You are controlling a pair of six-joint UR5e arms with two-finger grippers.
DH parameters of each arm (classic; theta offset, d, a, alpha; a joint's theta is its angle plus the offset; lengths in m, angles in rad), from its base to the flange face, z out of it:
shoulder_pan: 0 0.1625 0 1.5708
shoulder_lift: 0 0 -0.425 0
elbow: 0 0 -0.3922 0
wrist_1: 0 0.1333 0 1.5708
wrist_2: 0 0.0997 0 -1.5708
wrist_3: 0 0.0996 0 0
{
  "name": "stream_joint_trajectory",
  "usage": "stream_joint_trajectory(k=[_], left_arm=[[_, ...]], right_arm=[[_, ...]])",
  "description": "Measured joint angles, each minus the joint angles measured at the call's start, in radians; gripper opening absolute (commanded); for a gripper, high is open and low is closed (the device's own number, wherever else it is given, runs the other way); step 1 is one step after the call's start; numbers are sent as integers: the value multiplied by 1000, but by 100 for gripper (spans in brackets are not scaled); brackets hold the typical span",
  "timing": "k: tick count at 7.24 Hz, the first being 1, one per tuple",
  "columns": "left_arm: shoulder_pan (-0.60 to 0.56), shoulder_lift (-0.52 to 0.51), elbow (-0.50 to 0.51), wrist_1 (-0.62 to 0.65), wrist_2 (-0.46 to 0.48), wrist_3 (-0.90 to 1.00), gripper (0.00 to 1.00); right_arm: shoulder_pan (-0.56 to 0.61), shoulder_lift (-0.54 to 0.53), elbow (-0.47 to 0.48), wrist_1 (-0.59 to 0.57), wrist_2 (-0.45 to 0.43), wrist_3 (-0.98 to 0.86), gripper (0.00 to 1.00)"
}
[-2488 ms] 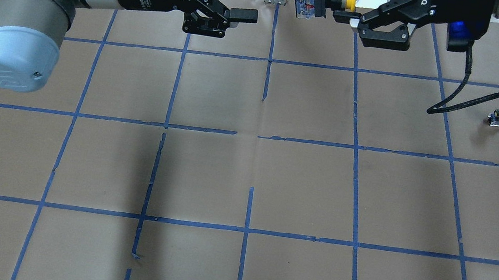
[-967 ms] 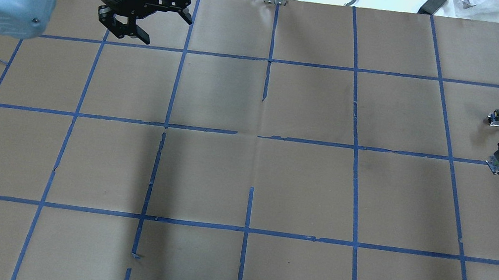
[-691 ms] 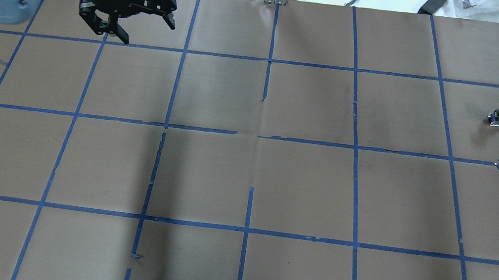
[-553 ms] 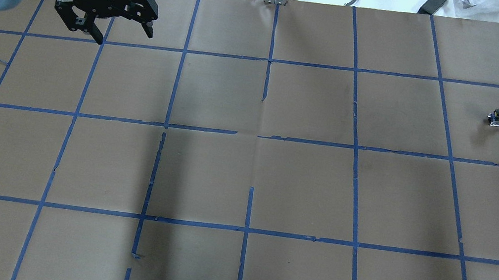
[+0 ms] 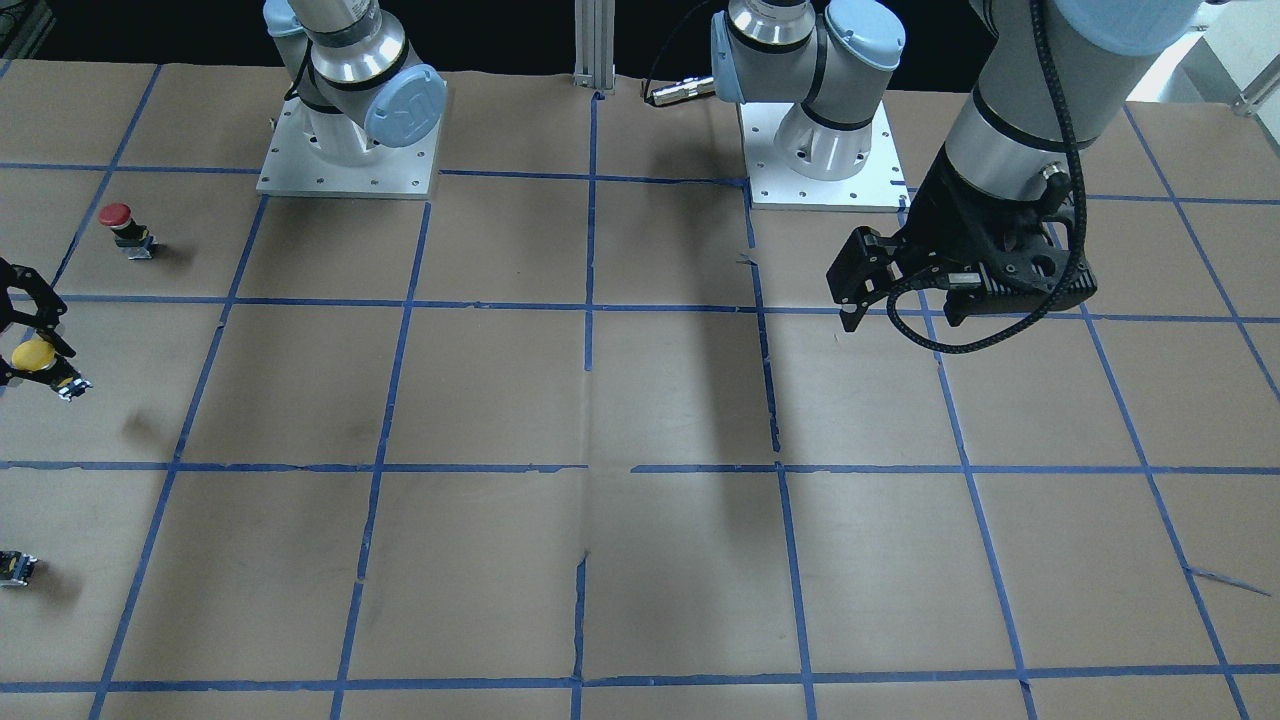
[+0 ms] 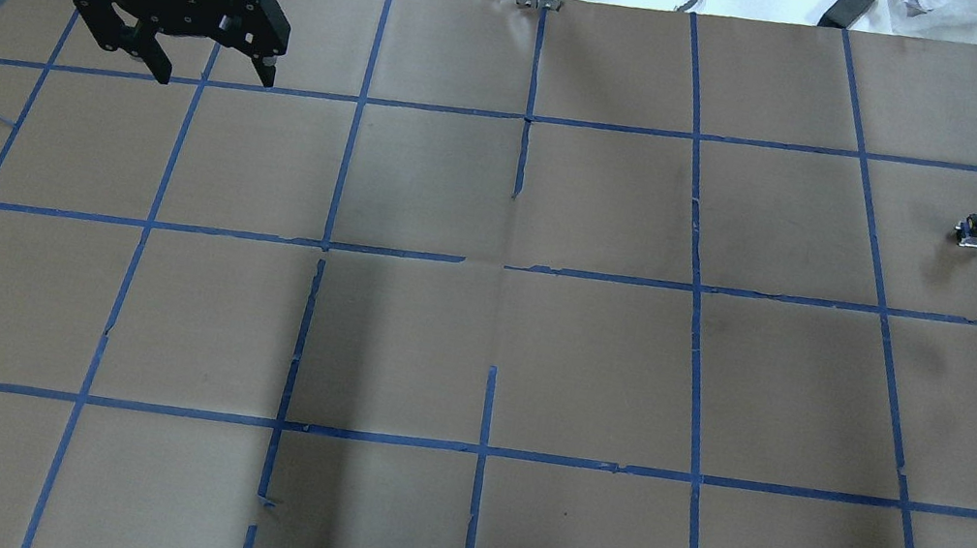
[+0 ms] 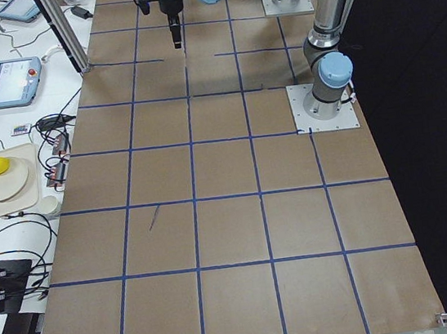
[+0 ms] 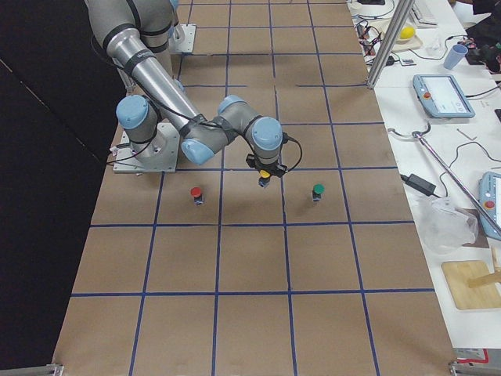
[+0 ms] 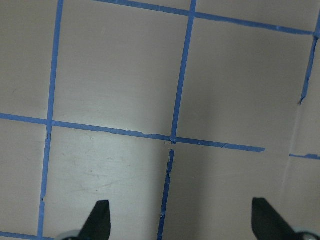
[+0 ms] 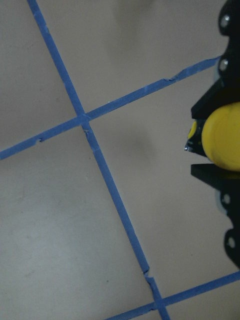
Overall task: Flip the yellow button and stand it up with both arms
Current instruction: 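Carry the button with the right gripper farther from the robot and lower it, then set the button upright on the table, yellow cap up, with the right gripper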
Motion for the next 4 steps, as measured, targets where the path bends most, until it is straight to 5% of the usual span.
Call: stream_joint_trajectory(k=[4], left_arm=[[3, -4, 1, 5, -9, -1, 100]], right_arm=[[-28, 44, 3, 4, -10, -222, 20]])
